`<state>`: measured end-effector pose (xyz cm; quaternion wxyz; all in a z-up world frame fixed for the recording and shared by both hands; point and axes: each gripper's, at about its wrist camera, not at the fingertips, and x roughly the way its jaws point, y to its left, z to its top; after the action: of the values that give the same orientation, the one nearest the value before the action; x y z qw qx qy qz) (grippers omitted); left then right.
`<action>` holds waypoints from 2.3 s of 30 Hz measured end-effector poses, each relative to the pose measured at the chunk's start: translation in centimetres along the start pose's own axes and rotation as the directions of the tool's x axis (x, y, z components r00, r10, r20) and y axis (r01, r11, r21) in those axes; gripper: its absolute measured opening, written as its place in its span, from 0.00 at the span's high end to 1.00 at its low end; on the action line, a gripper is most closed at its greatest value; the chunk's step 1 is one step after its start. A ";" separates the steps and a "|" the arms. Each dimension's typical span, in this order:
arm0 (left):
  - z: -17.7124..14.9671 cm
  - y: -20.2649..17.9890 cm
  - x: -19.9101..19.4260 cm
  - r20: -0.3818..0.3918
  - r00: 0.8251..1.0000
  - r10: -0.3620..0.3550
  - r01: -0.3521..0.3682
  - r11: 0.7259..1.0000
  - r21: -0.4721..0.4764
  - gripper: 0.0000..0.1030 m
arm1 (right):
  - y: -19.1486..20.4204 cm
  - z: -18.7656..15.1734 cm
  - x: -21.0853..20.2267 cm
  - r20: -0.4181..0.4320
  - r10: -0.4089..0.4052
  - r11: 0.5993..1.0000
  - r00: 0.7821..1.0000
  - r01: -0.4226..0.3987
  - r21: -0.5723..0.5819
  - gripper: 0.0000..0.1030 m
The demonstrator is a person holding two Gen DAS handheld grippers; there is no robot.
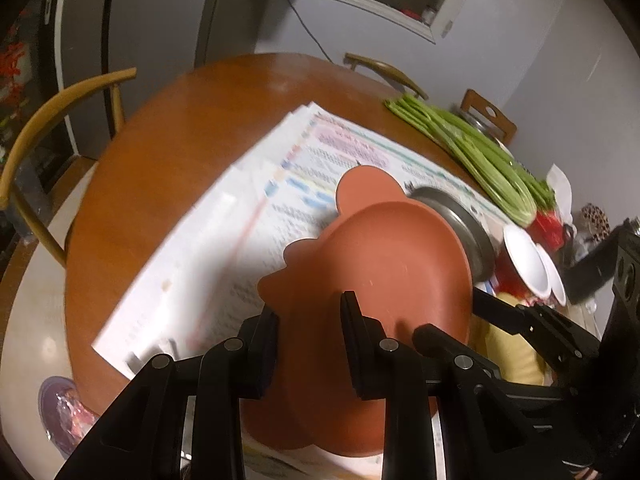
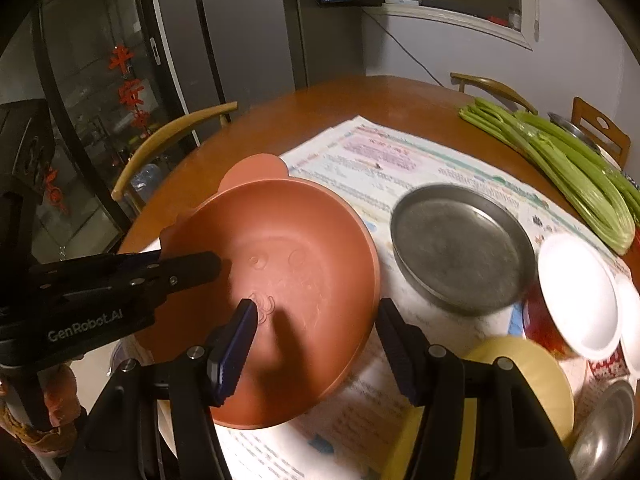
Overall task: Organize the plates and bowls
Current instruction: 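Lift the orange plate with the left gripper and slide it across the worksheets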
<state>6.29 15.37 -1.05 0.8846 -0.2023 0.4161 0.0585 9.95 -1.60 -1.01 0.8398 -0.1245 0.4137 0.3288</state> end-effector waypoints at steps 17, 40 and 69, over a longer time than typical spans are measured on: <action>3.6 2.3 2.6 -0.007 1.000 0.026 -0.026 0.999 -0.025 0.72 | 0.4 2.4 2.1 -0.019 0.034 0.997 0.999 -0.033 0.064 0.40; 3.9 2.5 5.4 -0.033 0.999 0.043 -0.043 0.999 -0.007 0.71 | -0.1 0.7 3.9 -0.062 0.049 0.994 0.997 -0.043 0.096 0.40; 3.0 3.4 1.9 0.053 0.997 0.059 -0.056 0.997 -0.053 0.55 | -2.0 -0.4 0.9 0.012 0.010 0.987 1.000 -0.012 0.159 0.40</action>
<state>8.75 19.62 -1.82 0.8880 -0.2113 0.3959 0.1001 11.40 -2.88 -2.13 0.8476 -0.0530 0.4345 0.3001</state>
